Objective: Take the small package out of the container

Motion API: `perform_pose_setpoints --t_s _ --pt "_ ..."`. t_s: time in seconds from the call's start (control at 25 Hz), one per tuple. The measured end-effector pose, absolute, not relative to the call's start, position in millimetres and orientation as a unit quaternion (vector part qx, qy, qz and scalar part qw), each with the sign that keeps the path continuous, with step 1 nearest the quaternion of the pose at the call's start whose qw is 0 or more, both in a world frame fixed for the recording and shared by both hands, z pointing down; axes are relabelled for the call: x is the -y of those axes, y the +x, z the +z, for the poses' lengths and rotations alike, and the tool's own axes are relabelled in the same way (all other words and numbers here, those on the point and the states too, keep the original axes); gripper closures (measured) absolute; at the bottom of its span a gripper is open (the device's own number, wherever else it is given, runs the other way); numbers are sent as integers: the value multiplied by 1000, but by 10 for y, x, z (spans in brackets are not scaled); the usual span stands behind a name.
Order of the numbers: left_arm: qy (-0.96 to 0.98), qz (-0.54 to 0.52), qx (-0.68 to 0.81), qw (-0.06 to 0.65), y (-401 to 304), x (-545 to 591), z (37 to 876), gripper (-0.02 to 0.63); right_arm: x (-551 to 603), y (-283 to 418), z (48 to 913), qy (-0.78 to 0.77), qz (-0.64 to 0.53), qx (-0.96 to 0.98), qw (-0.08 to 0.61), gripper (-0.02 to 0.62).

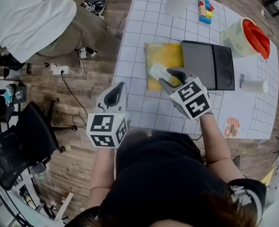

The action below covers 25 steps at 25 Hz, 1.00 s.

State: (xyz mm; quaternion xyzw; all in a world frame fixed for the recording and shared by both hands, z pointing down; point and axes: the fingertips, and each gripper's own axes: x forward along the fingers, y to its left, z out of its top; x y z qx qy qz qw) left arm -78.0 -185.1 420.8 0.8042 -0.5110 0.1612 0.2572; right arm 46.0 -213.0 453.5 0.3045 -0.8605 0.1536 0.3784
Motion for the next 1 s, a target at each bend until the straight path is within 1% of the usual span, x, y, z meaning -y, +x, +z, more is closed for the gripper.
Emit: perform_pose_setpoints --t_s 0.48,1.0 --pt "799 180 506 271 -649 2102 4382 578 2222 363 4964 241 148 847 451 422" --pt "798 184 503 276 -607 2278 4480 578 2213 287 5281 174 115 820 532 393"
